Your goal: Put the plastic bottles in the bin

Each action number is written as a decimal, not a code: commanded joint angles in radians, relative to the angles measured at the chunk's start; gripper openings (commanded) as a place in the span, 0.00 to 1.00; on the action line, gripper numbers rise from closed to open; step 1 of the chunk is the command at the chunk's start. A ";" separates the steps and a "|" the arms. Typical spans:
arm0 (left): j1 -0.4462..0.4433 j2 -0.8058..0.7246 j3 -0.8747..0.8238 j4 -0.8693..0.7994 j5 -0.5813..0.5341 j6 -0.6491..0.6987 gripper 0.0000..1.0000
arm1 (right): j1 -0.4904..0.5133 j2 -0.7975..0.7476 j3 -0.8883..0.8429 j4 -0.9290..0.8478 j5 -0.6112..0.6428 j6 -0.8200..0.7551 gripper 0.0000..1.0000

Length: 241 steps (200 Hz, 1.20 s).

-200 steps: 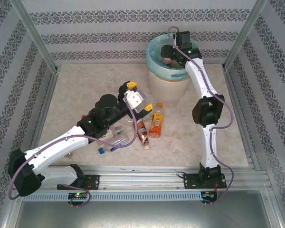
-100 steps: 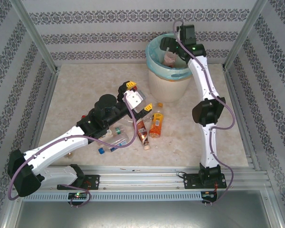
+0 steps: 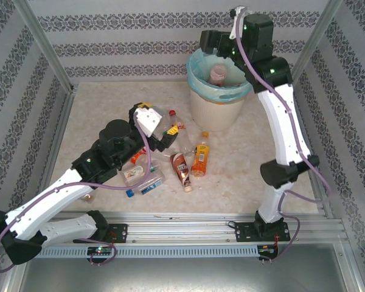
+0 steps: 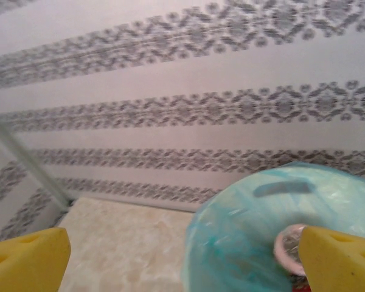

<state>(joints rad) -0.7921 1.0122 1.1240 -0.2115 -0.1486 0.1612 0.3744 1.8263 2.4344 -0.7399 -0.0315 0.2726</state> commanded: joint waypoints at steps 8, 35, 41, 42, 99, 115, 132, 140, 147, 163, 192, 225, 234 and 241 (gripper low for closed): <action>-0.004 -0.015 0.053 -0.368 -0.059 -0.178 0.96 | 0.088 -0.141 -0.249 0.083 0.038 -0.088 0.92; -0.005 0.023 0.054 -0.545 -0.033 -0.314 0.94 | 0.165 -0.299 -0.554 0.221 0.030 -0.092 0.88; -0.004 0.032 0.047 -0.568 -0.034 -0.340 0.94 | 0.175 -0.330 -0.616 0.245 0.026 -0.085 0.86; -0.004 0.038 0.045 -0.572 -0.034 -0.343 0.94 | 0.177 -0.335 -0.626 0.248 0.026 -0.083 0.86; 0.051 0.221 0.049 -0.546 0.016 -0.466 0.93 | 0.210 -0.555 -1.031 0.352 0.018 0.055 0.77; 0.108 0.288 0.071 -0.504 0.067 -0.483 0.93 | 0.215 -0.601 -1.106 0.342 0.031 0.063 0.78; 0.179 0.363 0.110 -0.500 0.124 -0.512 0.91 | 0.215 -0.656 -1.178 0.353 0.045 0.079 0.78; 0.217 0.394 0.125 -0.499 0.156 -0.537 0.91 | 0.215 -0.677 -1.203 0.358 0.042 0.080 0.79; 0.250 0.418 0.132 -0.493 0.188 -0.562 0.91 | 0.216 -0.692 -1.220 0.355 0.045 0.079 0.79; 0.319 0.456 0.125 -0.454 0.256 -0.624 0.91 | 0.216 -0.717 -1.254 0.356 0.063 0.080 0.81; 0.433 0.507 0.111 -0.366 0.382 -0.748 0.88 | 0.213 -0.732 -1.291 0.379 0.071 0.056 0.83; 0.458 0.552 0.080 -0.298 0.427 -0.877 0.85 | 0.206 -0.714 -1.282 0.390 0.046 0.031 0.85; 0.458 0.572 0.083 -0.296 0.429 -0.899 0.85 | 0.203 -0.709 -1.282 0.396 0.045 0.025 0.85; 0.457 0.589 0.087 -0.300 0.431 -0.914 0.85 | 0.202 -0.706 -1.283 0.399 0.045 0.022 0.85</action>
<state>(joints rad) -0.3325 1.5570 1.2194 -0.5690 0.2230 -0.6270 0.5800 1.1099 1.1538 -0.3874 0.0109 0.3241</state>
